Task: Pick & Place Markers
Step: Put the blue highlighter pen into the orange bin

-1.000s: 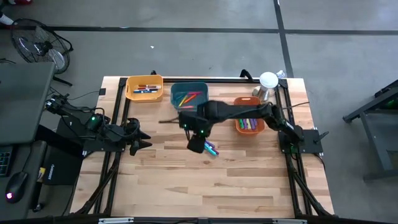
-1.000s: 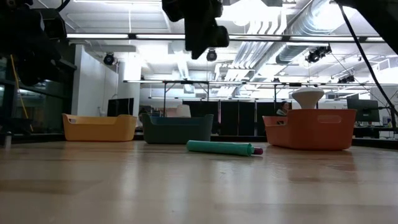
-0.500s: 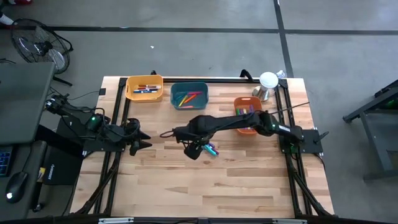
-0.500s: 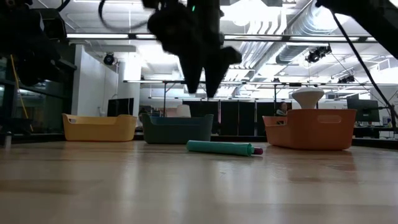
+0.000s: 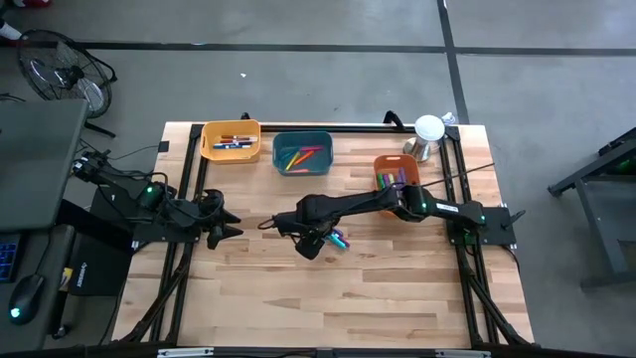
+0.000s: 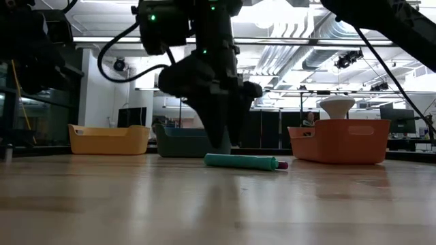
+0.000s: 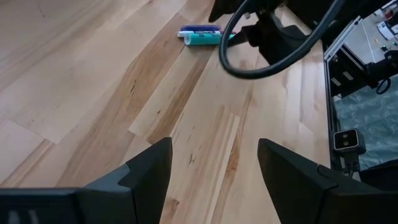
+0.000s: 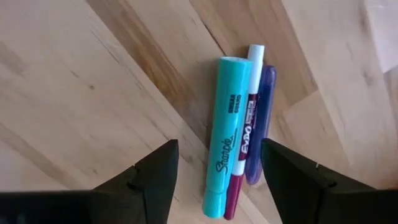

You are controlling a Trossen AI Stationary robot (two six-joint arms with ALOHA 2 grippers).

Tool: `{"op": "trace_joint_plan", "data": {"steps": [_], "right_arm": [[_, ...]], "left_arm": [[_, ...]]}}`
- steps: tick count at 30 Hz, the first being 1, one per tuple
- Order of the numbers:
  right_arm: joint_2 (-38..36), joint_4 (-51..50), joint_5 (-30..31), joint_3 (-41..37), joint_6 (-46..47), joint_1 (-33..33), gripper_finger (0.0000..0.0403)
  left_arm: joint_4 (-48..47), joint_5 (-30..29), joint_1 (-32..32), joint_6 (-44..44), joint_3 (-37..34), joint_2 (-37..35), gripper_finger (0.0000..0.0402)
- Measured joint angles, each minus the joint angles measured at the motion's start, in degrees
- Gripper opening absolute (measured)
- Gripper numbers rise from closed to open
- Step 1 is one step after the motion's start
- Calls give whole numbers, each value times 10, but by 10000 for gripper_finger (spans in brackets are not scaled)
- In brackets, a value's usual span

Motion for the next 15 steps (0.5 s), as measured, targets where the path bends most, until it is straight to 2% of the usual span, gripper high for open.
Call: {"op": "trace_joint_plan", "data": {"steps": [15], "right_arm": [[10, 34, -15, 0, 4, 0, 209]], "left_arm": [[-7, 10, 0, 0, 0, 0, 232]]}}
